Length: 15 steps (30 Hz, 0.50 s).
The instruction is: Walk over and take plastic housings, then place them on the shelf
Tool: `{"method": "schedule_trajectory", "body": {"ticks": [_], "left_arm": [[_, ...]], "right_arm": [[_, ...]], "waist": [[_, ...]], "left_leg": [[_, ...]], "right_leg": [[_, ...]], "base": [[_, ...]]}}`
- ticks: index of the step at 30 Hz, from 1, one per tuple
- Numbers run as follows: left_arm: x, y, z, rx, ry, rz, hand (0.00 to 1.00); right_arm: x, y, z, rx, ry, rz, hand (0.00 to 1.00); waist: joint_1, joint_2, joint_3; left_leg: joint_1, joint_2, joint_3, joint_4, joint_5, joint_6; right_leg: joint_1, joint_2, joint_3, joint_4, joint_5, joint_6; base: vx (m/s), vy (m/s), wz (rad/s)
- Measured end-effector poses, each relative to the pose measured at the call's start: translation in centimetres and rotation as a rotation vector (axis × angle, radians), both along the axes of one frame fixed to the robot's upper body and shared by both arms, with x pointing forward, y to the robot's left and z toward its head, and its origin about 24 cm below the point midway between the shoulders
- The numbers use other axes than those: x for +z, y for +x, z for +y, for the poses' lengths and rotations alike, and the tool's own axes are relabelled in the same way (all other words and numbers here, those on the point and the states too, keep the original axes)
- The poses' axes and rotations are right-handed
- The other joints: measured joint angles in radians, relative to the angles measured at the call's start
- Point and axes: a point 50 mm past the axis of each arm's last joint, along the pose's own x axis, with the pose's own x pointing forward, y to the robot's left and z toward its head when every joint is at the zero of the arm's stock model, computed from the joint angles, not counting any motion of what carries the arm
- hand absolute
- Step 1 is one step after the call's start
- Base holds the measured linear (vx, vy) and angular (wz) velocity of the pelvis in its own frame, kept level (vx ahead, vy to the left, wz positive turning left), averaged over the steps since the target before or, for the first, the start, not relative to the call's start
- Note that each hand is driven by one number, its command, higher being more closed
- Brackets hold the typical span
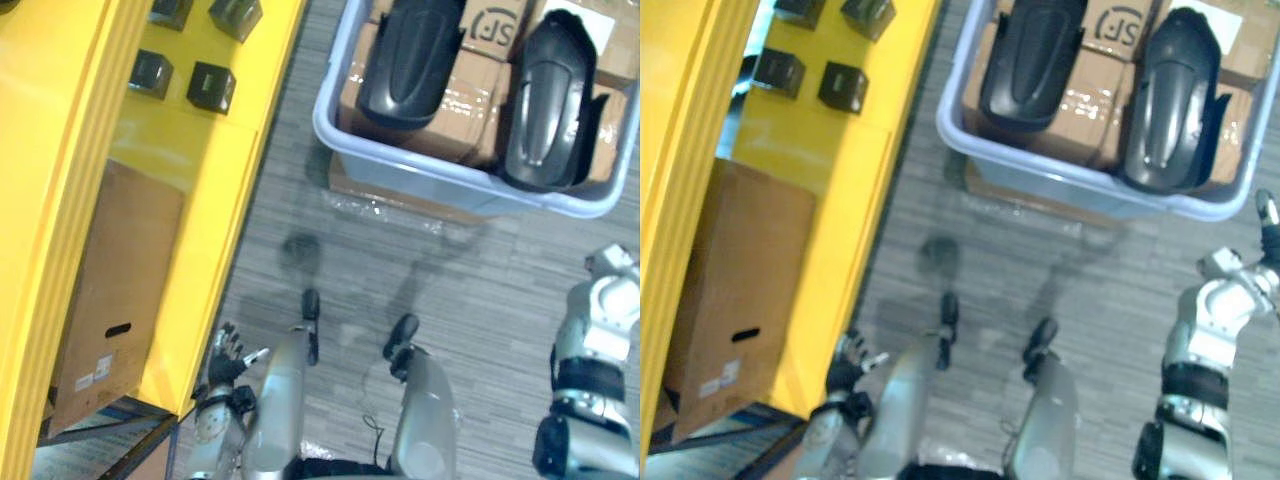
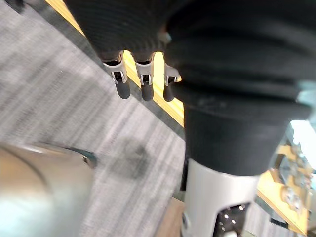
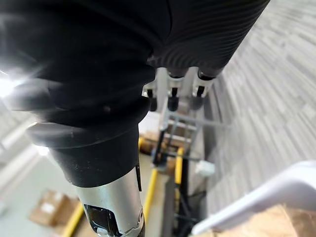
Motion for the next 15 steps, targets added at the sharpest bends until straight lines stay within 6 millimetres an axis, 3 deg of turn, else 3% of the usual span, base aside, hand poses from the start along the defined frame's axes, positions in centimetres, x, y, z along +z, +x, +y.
{"method": "schedule_trajectory", "body": {"ticks": [2, 5, 7, 8, 11, 15], "left_arm": [[-0.6, -0.5, 0.1, -0.012, 0.034, 0.043, 0.0], [-1.0, -0.9, 0.7, 0.0, 0.053, 0.072, 0.0], [-1.7, -1.4, 0.7, -0.002, 0.056, 0.112, 0.0], [-2.1, -1.7, 0.7, -0.002, 0.056, 0.134, 0.0], [-2.9, -2.6, 0.8, 0.003, 0.058, 0.186, 0.0], [-3.7, -3.5, 0.9, -0.011, 0.051, 0.224, 0.0]], "right_arm": [[2.9, 1.0, -1.4, -0.029, -0.035, 0.048, 0.0], [5.4, 1.3, -2.9, -0.072, -0.05, 0.086, 0.0], [6.5, 1.1, -4.0, -0.101, -0.038, 0.119, 0.0], [7.0, 0.9, -4.8, -0.119, -0.018, 0.137, 0.0], [7.4, 0.6, -6.0, -0.149, 0.035, 0.189, 0.0], [6.2, 0.4, -7.0, -0.178, 0.119, 0.303, 0.0]], "waist": [[0.025, 0.004, -0.001], [0.049, 0.016, -0.001], [0.057, 0.046, -0.001], [0.075, 0.063, 0.0], [0.096, 0.113, -0.002], [0.104, 0.133, -0.01]], "left_leg": [[0.0, -0.009, -0.008, -0.012, 0.011, 0.004], [0.0, -0.021, -0.021, -0.033, 0.03, 0.009], [0.0, -0.03, -0.039, -0.033, 0.036, 0.011], [0.0, -0.032, -0.039, -0.033, 0.036, 0.011], [0.0, -0.044, -0.048, -0.039, 0.039, 0.016], [-0.002, -0.053, -0.057, -0.064, 0.052, 0.017]], "right_leg": [[0.005, -0.006, -0.011, -0.007, 0.007, 0.005], [0.009, -0.013, -0.027, -0.02, 0.013, 0.006], [0.027, -0.021, -0.052, -0.026, 0.013, 0.007], [0.03, -0.022, -0.053, -0.031, 0.015, 0.01], [0.038, -0.029, -0.064, -0.036, 0.019, 0.017], [0.037, -0.037, -0.079, -0.048, 0.021, 0.02]], "base": [[0.0, 0.035, 0.15], [0.02, 0.035, 0.18], [0.03, 0.049, 0.27], [0.03, 0.06, 0.2], [0.03, 0.059, 0.11], [0.04, 0.038, 0.1]]}}
